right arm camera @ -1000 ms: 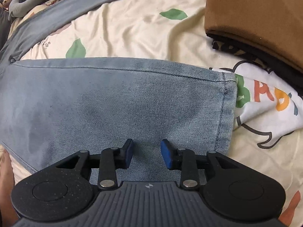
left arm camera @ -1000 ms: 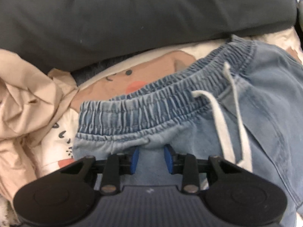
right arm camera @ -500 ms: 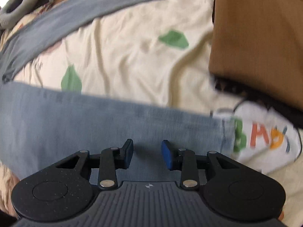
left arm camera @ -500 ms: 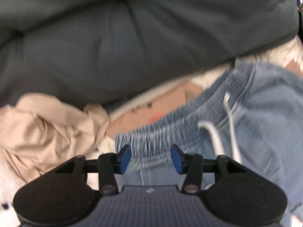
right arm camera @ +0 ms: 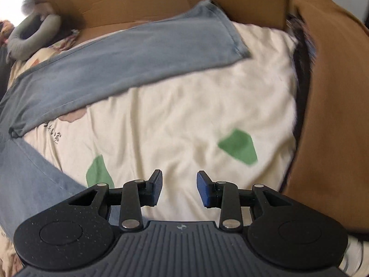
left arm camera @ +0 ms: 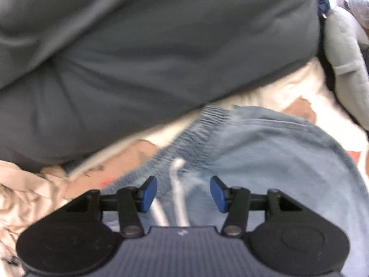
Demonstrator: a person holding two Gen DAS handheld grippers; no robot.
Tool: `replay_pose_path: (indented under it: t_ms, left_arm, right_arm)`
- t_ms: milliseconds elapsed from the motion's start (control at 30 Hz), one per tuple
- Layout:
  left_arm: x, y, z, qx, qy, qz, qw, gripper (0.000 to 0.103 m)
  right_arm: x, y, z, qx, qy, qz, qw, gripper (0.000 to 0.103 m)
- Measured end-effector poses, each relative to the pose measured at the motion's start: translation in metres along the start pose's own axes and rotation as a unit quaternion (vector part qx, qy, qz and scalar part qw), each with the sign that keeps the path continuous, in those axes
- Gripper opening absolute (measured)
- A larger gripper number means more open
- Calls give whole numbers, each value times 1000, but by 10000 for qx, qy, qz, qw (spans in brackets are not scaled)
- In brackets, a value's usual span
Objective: Fold clothes
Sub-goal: 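Move both open grippers back over the spread jeans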
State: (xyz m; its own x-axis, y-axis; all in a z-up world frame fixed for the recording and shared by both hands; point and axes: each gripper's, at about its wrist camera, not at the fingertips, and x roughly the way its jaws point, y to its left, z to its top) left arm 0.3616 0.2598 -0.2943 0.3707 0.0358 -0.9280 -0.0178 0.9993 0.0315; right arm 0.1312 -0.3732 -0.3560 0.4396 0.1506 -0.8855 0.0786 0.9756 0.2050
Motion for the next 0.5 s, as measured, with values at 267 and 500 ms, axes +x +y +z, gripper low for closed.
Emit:
replay_pose_path:
  t_ms: [267,500]
  left_arm:
    - [-7,-59,4,206,-124,-421,9988,58]
    - [-1,-95,2,228,19,-605,9979,61]
  right_arm:
    - [8,18,54,-561,-174,89,9982,40]
    - [17,40,102,-1032,-333,239,9938,45]
